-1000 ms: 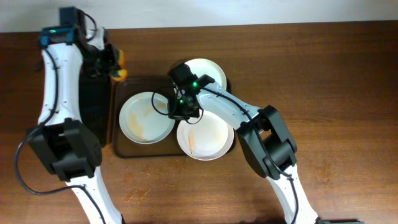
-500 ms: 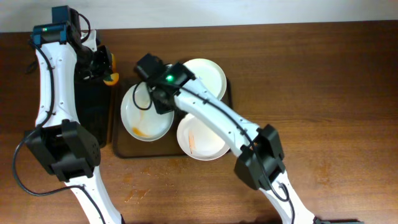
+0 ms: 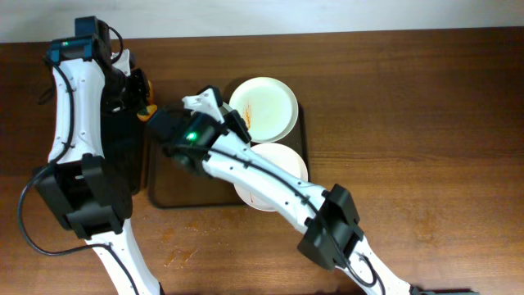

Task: Clean dirty plates on tray and stack at the side
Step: 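Carry the plate right of the tray and set it down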

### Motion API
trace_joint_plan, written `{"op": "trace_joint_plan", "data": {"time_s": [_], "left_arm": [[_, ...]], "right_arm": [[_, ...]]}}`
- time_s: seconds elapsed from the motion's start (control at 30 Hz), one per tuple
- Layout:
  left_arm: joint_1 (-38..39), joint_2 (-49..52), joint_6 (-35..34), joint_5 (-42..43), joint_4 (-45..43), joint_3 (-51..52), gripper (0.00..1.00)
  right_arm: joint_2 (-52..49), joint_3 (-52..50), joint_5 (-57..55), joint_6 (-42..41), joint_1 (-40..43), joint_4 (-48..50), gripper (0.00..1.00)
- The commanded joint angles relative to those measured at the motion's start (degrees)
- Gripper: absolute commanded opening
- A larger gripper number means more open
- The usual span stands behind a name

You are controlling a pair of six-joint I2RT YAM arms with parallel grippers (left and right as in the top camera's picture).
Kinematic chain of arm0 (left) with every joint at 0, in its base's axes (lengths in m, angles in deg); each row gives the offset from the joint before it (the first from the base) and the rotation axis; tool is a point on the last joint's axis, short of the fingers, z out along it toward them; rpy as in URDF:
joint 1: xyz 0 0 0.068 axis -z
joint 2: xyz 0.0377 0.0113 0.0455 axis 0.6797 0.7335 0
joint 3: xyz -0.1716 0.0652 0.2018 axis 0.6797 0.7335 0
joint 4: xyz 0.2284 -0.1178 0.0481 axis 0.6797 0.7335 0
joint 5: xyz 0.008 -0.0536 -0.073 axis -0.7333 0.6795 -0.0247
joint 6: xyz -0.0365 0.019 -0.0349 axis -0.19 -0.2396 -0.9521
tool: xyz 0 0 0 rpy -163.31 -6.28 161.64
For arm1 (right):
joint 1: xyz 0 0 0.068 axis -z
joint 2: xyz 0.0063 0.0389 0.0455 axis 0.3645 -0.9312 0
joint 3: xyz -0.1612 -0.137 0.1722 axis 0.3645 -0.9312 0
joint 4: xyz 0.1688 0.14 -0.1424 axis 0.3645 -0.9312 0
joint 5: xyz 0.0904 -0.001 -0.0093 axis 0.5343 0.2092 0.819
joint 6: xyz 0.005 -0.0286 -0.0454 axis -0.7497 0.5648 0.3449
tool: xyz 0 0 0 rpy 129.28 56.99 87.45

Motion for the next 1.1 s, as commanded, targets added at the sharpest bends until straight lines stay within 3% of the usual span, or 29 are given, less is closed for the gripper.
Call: {"op": "trace_joint_plan", "data": {"time_s": [0.0, 0.27, 0.6, 0.9, 1.07], "left_arm": [[0.42, 0.31, 0.92, -0.37, -0.85, 1.6, 0.01], [0.87, 0.35, 0.92, -0.35, -2.6, 3.17, 0.01], [0.87, 0.35, 0.92, -0.17, -2.71, 3.19, 0.01], [0.87, 0.35, 0.9, -0.17, -2.75, 3.19, 0.01], [0.87, 0.35, 0.9, -0.17, -3.17, 3.19, 0.01]], "right_arm": [[0.17, 1.29, -13.7, -4.7, -2.56, -0.74, 0.04], [0.26, 1.29, -24.57, -7.28, -6.16, -0.76, 0.04], [0.26, 1.33, -24.39, -12.0, -5.99, -1.29, 0.04], [1.27, 1.33, 1.14, -12.28, 2.58, -2.56, 0.04], [6.1, 1.33, 16.98, -6.86, 10.56, -1.53, 0.04]]}}
